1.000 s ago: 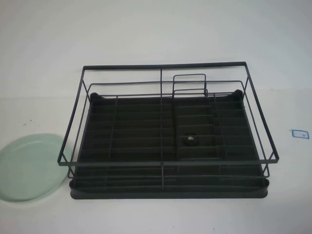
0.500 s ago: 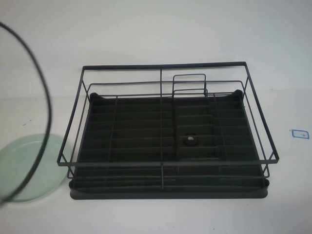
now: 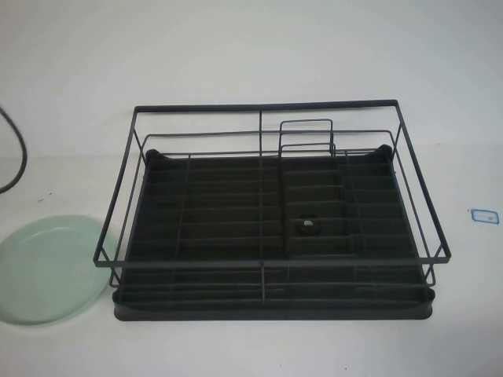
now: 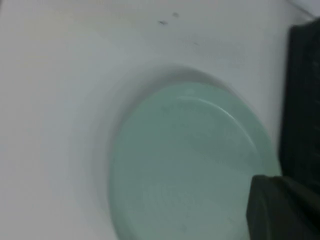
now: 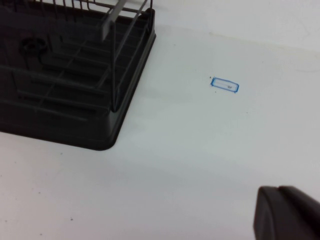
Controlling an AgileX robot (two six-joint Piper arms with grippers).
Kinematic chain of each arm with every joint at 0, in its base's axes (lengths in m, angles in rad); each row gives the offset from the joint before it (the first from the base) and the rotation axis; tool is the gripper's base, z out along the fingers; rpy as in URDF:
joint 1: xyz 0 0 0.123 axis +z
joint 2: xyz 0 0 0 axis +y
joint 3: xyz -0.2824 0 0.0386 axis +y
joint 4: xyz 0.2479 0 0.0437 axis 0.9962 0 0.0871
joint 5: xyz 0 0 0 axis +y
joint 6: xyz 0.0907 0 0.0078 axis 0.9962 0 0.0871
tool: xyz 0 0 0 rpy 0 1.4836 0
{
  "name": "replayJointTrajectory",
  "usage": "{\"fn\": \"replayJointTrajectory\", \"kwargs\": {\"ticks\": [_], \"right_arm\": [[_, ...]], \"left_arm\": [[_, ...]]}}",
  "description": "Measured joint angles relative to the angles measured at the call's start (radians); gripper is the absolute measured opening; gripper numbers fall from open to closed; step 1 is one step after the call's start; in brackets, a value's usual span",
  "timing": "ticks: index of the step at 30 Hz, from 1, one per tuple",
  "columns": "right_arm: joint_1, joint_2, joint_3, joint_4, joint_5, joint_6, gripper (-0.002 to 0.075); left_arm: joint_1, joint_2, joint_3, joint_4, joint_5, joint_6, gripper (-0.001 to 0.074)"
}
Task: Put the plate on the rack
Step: Pick up the plate from the table
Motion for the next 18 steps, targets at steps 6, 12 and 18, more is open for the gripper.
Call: {"fn": "replayJointTrajectory", "kwargs": {"ticks": [6, 12, 18], "right_arm": [[0.0, 0.0, 0.0, 0.0, 0.0, 0.0, -0.0002], [0.0, 0.0, 0.0, 0.0, 0.0, 0.0, -0.0002], [0.0, 0.0, 0.0, 0.0, 0.0, 0.0, -0.0002]], "left_arm": [[-0.003, 0.164, -0.002, 0.0, -0.063, 0.027, 0.0031], [-0.003, 0.273, -0.002, 0.042, -0.09, 0.027, 0.0244], [-0.003, 0.281, -0.002, 0.059, -0.217, 0.027, 0.0394]]}}
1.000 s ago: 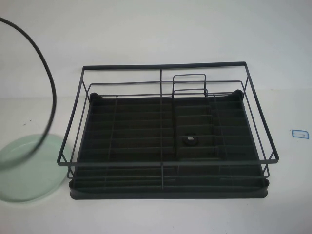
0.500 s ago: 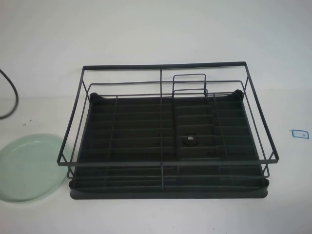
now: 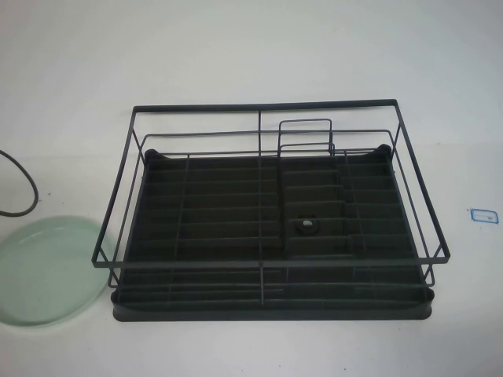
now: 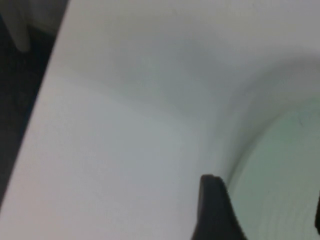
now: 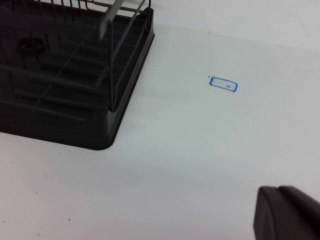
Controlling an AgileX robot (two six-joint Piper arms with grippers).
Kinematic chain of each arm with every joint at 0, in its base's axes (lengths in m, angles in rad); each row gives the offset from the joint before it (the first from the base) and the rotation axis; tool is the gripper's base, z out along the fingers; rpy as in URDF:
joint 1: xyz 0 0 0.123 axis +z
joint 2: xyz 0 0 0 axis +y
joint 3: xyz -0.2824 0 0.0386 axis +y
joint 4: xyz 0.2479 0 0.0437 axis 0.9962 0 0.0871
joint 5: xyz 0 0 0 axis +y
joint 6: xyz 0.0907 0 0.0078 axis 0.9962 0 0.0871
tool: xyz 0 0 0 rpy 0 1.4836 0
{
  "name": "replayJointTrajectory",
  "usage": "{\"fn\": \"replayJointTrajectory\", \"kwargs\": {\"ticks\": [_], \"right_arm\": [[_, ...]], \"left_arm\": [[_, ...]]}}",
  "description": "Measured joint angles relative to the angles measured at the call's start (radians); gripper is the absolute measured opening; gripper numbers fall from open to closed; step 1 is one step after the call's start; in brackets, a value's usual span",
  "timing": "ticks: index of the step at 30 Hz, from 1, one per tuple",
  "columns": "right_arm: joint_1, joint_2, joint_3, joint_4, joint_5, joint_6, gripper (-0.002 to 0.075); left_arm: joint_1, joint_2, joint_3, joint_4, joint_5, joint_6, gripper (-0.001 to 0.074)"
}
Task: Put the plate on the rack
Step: Pick up the plate from the table
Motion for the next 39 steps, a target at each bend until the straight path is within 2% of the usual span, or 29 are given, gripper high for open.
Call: {"fn": "replayJointTrajectory", "kwargs": {"ticks": [18, 24, 29, 35, 39], "right_arm": [[0.0, 0.0, 0.0, 0.0, 0.0, 0.0, -0.0002], [0.0, 0.0, 0.0, 0.0, 0.0, 0.0, -0.0002], [0.0, 0.0, 0.0, 0.0, 0.0, 0.0, -0.0002], [0.0, 0.0, 0.0, 0.0, 0.0, 0.0, -0.0002], [0.0, 0.0, 0.0, 0.0, 0.0, 0.0, -0.0002]], "left_arm": [[0.0, 0.14, -0.008, -0.053, -0.034, 0.041, 0.0411], [0.0, 0.166, -0.011, -0.149, -0.016, 0.11, 0.0402], [-0.016, 0.177, -0.012, -0.166, 0.012, 0.15, 0.0314], [-0.02, 0.179, -0.013, -0.122, 0.009, 0.143, 0.0067], [-0.02, 0.179, -0.013, -0.128, -0.007, 0.141, 0.0017]]}}
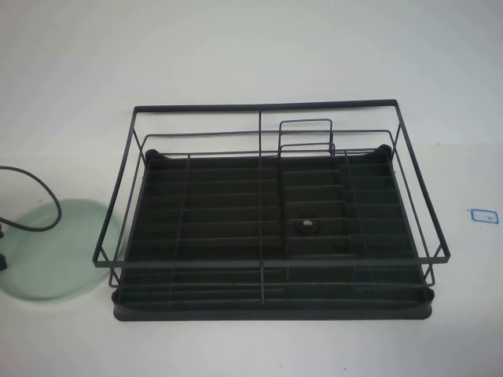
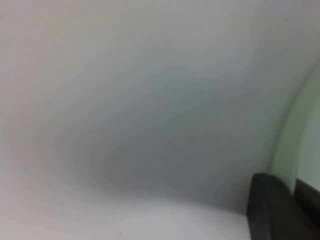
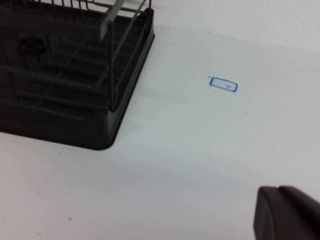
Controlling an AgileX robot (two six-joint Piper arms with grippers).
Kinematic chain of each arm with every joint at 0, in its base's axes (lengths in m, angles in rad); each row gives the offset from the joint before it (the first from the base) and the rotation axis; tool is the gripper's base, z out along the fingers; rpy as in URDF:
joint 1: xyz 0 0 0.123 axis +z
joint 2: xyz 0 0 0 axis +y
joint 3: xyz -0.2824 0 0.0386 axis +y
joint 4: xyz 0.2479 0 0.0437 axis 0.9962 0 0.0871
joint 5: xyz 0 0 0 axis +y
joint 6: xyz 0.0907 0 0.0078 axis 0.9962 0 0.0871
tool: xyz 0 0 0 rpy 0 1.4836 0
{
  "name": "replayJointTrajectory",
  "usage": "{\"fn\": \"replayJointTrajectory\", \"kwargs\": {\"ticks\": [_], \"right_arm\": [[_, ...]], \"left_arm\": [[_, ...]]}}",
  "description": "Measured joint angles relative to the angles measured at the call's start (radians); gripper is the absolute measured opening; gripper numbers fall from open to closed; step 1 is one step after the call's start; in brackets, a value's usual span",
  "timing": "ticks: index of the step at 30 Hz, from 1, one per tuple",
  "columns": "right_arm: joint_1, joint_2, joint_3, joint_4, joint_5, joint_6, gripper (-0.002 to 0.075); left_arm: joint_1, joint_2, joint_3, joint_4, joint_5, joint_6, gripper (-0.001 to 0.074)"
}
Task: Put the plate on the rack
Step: Pick up the plate from the table
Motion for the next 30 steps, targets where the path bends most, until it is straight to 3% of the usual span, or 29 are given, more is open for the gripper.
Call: {"fn": "replayJointTrajectory", "kwargs": {"ticks": [6, 16, 25, 30], "right_arm": [[0.0, 0.0, 0.0, 0.0, 0.0, 0.0, -0.0002], [0.0, 0.0, 0.0, 0.0, 0.0, 0.0, -0.0002], [0.0, 0.0, 0.0, -0.023, 0.0, -0.012, -0.0002], [0.0, 0.0, 0.002, 0.016, -0.178, -0.006, -0.0002]], "left_arm": [[0.0, -0.022, -0.01, -0.027, -0.001, 0.041, 0.0006], [0.0, -0.26, -0.028, -0.092, -0.017, 0.065, 0.0006], [0.0, -0.296, -0.028, -0.178, 0.05, 0.07, 0.0006], [0.0, -0.365, -0.079, -0.272, 0.063, 0.115, 0.0006]]}}
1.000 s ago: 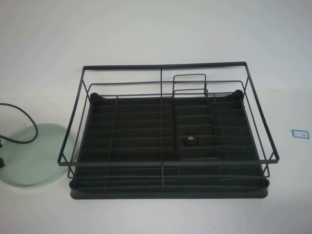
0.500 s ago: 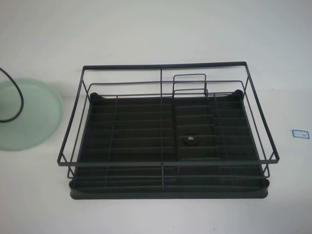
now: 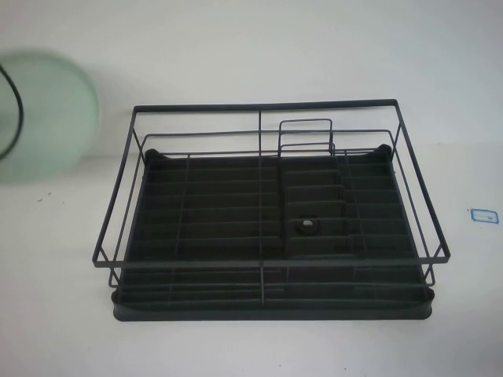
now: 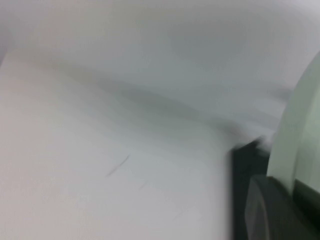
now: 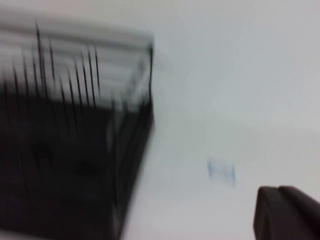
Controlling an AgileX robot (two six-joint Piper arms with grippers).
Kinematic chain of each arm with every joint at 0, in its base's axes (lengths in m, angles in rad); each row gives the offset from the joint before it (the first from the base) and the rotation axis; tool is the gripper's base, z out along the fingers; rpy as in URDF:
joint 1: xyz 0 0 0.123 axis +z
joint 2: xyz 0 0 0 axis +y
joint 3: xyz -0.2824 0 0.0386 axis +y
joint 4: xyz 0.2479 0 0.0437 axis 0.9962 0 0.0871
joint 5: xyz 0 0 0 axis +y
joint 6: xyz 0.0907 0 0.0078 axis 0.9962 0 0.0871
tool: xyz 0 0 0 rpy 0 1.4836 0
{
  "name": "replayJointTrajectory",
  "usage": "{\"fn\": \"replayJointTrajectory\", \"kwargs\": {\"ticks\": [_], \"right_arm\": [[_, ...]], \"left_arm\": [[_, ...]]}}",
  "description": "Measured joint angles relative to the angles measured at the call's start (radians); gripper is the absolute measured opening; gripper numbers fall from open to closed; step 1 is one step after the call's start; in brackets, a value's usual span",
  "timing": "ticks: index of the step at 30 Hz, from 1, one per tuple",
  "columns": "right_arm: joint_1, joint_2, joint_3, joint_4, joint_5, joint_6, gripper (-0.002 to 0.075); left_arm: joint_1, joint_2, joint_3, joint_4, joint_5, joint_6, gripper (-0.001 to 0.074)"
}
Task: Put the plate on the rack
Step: Pick up the plate from the table, then hand over the plate
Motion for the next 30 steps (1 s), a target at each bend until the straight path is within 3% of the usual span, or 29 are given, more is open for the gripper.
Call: {"fn": "replayJointTrajectory", "kwargs": {"ticks": [8, 10, 16, 21, 26, 30], "right_arm": [[0.0, 0.0, -0.002, 0.177, -0.588, 0.088, -0.0002], [0.0, 0.0, -0.042, 0.249, -0.605, 0.117, -0.0002], [0.0, 0.049, -0.406, 0.266, -0.164, -0.019, -0.0002], [0.0, 0.34, -0.754, 0.264, 0.181, -0.081, -0.0002], [0.0, 0.588, -0.959, 0.3, 0.307, -0.159, -0.0002], [0.0, 0.78, -1.023, 0.547, 0.361, -0.371, -0.0002]], "left_arm": [[-0.021, -0.152, -0.056, -0.31, 0.2, 0.186, 0.0006], [-0.053, -0.196, -0.056, -0.306, 0.209, 0.202, 0.0006], [-0.199, -0.334, -0.056, -0.188, 0.216, 0.211, 0.0006], [-0.319, -0.381, -0.056, -0.081, 0.162, 0.143, 0.0005], [-0.378, -0.386, -0.056, -0.054, 0.167, 0.134, 0.0005], [-0.452, -0.388, -0.056, -0.032, 0.161, 0.134, 0.0005]]}}
